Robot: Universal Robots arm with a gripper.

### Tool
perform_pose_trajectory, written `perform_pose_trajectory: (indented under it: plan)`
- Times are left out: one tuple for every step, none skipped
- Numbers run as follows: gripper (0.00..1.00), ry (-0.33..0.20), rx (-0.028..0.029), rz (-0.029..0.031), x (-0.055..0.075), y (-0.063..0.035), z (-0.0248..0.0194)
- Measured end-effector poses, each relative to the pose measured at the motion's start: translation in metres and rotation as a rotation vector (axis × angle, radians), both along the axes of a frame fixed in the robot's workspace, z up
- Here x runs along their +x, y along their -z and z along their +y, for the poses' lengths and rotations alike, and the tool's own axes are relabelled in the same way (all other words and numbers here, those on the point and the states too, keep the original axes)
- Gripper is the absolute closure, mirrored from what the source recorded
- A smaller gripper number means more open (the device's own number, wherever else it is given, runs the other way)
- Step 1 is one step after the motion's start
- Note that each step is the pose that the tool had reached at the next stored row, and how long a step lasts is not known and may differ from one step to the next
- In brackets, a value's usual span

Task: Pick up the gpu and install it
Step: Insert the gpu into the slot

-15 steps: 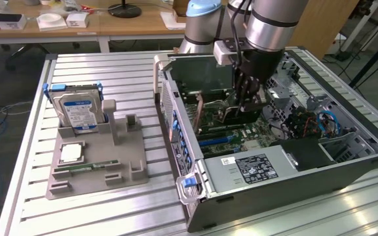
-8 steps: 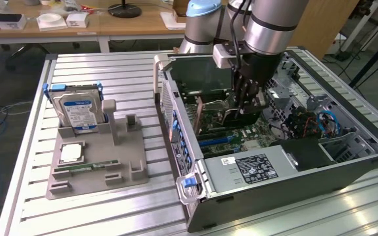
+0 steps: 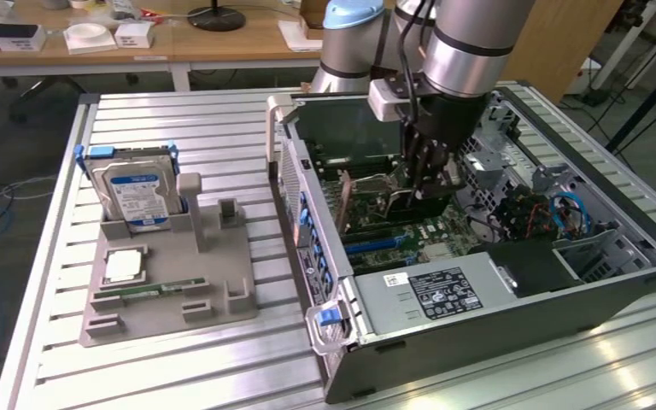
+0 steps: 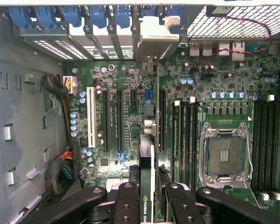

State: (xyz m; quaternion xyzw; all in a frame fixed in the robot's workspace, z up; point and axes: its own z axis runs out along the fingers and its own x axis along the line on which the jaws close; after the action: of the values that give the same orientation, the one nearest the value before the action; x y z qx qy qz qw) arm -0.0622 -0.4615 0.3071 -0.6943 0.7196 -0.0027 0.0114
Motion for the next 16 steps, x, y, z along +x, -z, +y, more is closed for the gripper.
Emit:
perform_pose_trajectory:
  plan:
    - [0.74, 0.0, -0.0001, -0.0016, 0.0, 0.001, 0.0003]
    - [0.74, 0.0, -0.0005, -0.0032, -0.001, 0.002, 0.0007]
    - [0.74, 0.0, 0.0, -0.0052, -0.001, 0.0029, 0.0012]
    - [0.74, 0.0, 0.0016, -0.0072, -0.001, 0.0034, 0.0014]
    - [0.74, -0.001, 0.0034, -0.0084, -0.001, 0.0037, 0.0014]
    - [0.74, -0.001, 0.004, -0.0087, -0.001, 0.0045, 0.0014]
    - [0.74, 0.0, 0.0044, -0.0087, -0.002, 0.0053, 0.0014]
    - [0.74, -0.001, 0.0043, -0.0086, -0.003, 0.0063, 0.0013]
    - [0.74, -0.002, 0.0044, -0.0086, -0.004, 0.0075, 0.0012]
    - [0.74, -0.002, 0.0044, -0.0086, -0.006, 0.0085, 0.0012]
    - [0.74, -0.002, 0.0043, -0.0085, -0.007, 0.0094, 0.0012]
    - [0.74, -0.002, 0.0045, -0.0086, -0.007, 0.0105, 0.0012]
    - [0.74, -0.002, 0.0044, -0.0085, -0.007, 0.0118, 0.0012]
    - [0.74, -0.002, 0.0045, -0.0086, -0.007, 0.0134, 0.0012]
    - [0.74, -0.002, 0.0045, -0.0086, -0.007, 0.015, 0.0012]
    - [0.74, -0.002, 0.0043, -0.0085, -0.007, 0.0165, 0.0012]
